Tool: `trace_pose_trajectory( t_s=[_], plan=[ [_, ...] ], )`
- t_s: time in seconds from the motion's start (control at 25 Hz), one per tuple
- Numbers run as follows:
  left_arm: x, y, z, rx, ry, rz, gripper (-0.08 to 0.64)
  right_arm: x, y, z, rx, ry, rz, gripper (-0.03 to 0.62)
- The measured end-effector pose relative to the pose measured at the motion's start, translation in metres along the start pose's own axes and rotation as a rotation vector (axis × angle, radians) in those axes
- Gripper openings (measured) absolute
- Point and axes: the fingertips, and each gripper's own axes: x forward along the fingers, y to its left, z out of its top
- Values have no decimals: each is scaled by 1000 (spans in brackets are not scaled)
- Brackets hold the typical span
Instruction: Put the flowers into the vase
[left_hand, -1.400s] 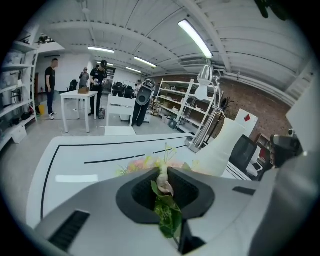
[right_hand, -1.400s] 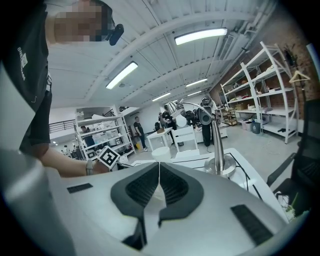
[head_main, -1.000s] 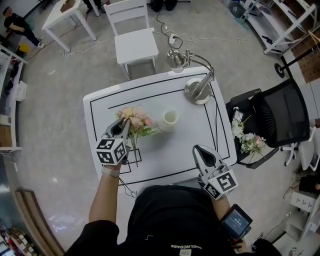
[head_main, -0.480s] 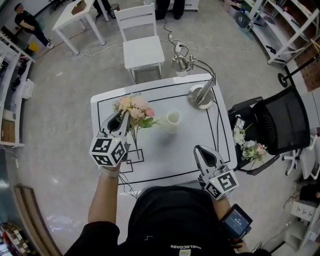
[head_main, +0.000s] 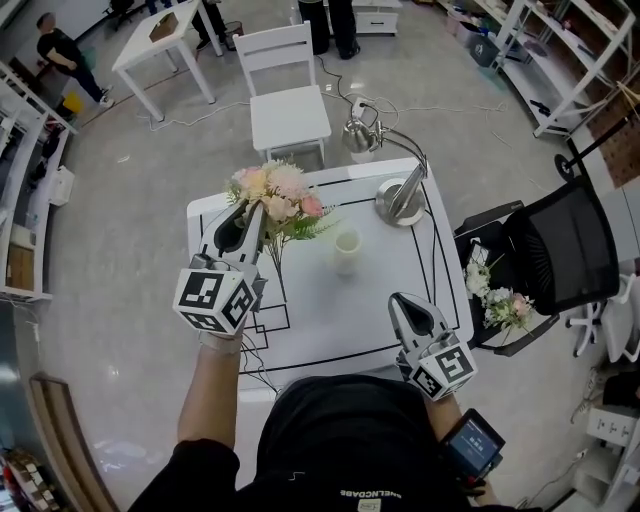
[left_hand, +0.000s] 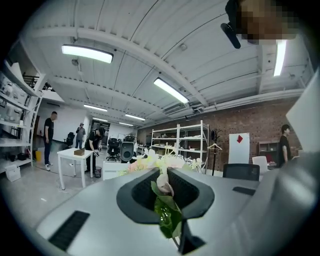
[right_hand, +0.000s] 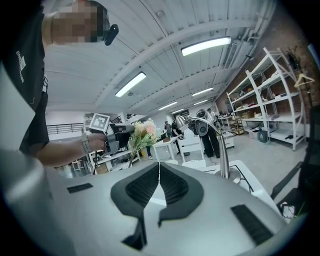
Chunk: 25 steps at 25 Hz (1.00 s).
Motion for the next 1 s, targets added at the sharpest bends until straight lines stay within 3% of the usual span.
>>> trace_pose_trajectory(
  t_s=[0.64, 1.0],
  plan=[
    [36, -47, 84, 41, -215, -89, 49, -15, -5, 7, 6, -37, -42, 12],
    [58, -72, 102, 47, -291, -131, 49, -29, -14, 9, 7, -45, -84, 12]
  ],
)
